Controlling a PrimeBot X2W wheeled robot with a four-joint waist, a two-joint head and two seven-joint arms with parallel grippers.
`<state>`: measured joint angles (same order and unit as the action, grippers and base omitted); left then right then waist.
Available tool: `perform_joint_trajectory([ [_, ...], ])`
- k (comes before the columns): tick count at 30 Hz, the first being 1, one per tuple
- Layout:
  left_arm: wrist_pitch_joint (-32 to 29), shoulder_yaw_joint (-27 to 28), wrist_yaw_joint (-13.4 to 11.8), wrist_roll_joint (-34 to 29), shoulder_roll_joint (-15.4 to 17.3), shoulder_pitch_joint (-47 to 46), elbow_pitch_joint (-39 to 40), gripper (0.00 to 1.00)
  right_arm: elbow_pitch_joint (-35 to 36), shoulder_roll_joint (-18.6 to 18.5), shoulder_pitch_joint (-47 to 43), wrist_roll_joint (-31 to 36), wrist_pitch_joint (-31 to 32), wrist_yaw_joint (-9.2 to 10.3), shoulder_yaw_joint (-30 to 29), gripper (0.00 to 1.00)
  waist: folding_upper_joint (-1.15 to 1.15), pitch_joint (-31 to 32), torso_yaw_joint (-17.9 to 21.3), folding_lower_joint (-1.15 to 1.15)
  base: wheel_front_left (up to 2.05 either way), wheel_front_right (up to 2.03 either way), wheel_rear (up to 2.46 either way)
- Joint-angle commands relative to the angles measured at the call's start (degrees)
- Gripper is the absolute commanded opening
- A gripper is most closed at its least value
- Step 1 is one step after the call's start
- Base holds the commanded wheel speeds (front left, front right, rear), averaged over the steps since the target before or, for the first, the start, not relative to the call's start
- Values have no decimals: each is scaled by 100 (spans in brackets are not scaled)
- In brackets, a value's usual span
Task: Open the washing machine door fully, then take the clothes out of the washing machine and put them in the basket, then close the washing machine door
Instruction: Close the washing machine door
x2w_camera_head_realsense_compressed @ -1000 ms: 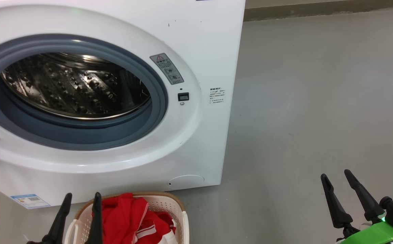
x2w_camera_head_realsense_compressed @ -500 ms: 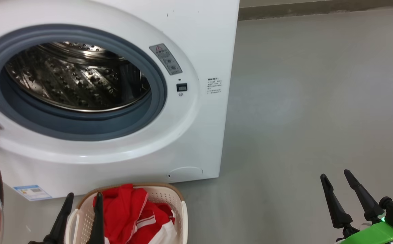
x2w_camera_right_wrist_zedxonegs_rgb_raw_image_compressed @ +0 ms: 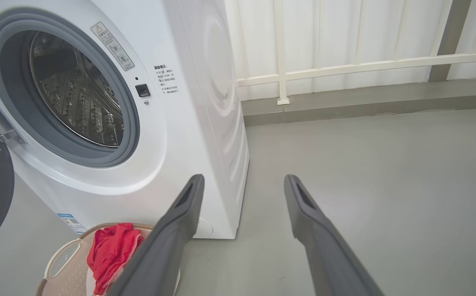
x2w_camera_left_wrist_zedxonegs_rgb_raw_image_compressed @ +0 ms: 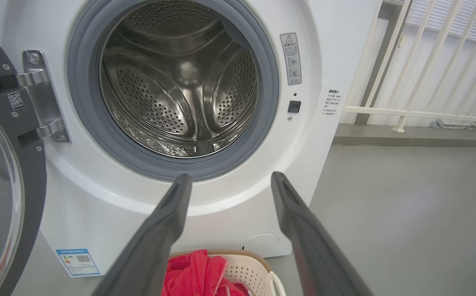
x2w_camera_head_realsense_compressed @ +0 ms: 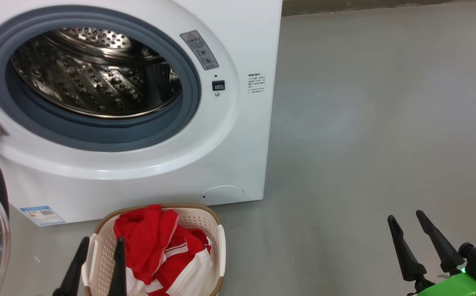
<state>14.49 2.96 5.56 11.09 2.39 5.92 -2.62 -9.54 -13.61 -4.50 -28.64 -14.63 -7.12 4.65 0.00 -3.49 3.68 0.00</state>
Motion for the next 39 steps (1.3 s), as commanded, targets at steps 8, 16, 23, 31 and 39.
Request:
perform_joint_trajectory([
  [8,51,167,7,14,49,-117,166,100,144,-98,51,15,-37,-36,98,100,0,13,-22,0,0,0,0],
  [16,51,147,-39,51,49,-95,132,100,146,-102,55,15,-37,-36,106,100,0,9,-120,0,0,0,0],
  [23,51,115,-82,96,49,-118,98,100,143,-114,79,16,-37,-36,138,100,0,-4,-397,0,0,0,0],
  [31,51,100,-152,174,49,-96,46,100,119,-151,140,11,-37,-36,262,100,0,14,-776,0,0,0,0],
  [39,51,23,-228,279,49,-67,28,100,80,-235,220,-6,-37,-36,426,100,0,56,-1323,0,0,0,0],
])
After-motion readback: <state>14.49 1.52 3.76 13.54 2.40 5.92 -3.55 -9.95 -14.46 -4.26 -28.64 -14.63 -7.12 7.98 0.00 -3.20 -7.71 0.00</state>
